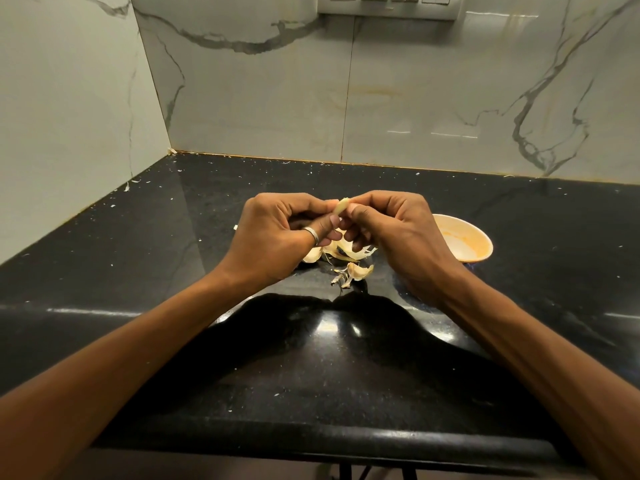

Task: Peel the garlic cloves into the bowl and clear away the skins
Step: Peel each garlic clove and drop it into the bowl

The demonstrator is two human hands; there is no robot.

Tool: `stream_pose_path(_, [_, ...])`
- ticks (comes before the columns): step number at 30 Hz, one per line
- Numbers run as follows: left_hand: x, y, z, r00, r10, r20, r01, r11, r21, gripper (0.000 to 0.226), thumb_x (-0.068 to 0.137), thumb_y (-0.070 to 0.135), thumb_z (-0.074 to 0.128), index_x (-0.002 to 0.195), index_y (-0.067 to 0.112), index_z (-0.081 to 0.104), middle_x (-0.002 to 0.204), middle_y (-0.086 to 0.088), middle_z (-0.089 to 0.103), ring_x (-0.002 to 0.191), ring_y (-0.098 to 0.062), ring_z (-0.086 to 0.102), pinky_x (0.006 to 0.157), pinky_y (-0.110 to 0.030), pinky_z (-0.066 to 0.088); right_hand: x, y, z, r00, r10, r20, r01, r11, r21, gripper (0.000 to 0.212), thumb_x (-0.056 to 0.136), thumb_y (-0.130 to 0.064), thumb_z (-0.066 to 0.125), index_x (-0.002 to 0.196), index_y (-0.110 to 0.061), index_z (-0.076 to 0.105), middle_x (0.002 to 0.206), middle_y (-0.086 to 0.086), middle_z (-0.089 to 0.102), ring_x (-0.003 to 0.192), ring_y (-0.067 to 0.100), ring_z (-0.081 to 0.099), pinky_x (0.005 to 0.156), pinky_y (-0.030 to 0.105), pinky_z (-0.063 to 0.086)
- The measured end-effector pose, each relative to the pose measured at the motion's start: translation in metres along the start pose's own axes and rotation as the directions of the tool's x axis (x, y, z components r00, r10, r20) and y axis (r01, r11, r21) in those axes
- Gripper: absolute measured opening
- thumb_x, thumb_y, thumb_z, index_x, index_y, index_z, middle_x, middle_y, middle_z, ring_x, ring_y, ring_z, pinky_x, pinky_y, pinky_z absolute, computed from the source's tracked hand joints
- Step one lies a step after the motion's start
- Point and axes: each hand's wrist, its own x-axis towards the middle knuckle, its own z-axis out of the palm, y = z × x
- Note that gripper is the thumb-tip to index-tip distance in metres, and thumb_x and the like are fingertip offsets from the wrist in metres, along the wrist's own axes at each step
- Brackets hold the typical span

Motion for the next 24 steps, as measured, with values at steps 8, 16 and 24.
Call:
stream_pose_path(8, [-0.0007, -0.0006, -0.0001, 0.999, 0.030, -0.023, -0.029, 0.998, 0.053, 0.029, 0.086, 0.009, 0.074, 0.115, 0.008, 0.071, 0.096, -0.001, 0.076, 0.082, -0.008, 0.076, 0.072, -0.022, 0.061, 0.0015, -0.0005, -0.0057, 0.994, 0.092, 0.052, -0.099, 0.983, 0.157, 0.022, 0.101, 0.000, 0.052, 0.102, 0.012, 0.070, 0.086, 0.016, 0.071, 0.069, 0.014, 0.063, 0.062, 0.022, 0.053])
stream_pose_path(16, [-0.0012, -0.0019, -0.0010, 0.998, 0.066, -0.007, -0.066, 0.995, 0.073, 0.030, 0.087, 0.003, 0.074, 0.115, 0.011, 0.070, 0.096, 0.003, 0.075, 0.082, -0.007, 0.075, 0.073, -0.021, 0.060, 0.0031, -0.0048, -0.0064, 0.972, 0.216, 0.096, -0.236, 0.914, 0.331, 0.019, 0.097, 0.001, 0.055, 0.093, 0.005, 0.073, 0.084, 0.018, 0.070, 0.066, 0.013, 0.064, 0.061, 0.019, 0.056])
stream_pose_path(24, [-0.0020, -0.0083, -0.0003, 0.999, 0.040, -0.005, -0.039, 0.998, 0.053, 0.027, 0.087, 0.003, 0.074, 0.113, 0.011, 0.072, 0.097, -0.001, 0.077, 0.083, -0.013, 0.076, 0.075, -0.029, 0.063, 0.0037, -0.0037, -0.0054, 0.963, 0.254, 0.086, -0.268, 0.903, 0.337, 0.021, 0.097, 0.003, 0.053, 0.091, 0.005, 0.074, 0.079, 0.017, 0.069, 0.063, 0.012, 0.064, 0.060, 0.018, 0.056])
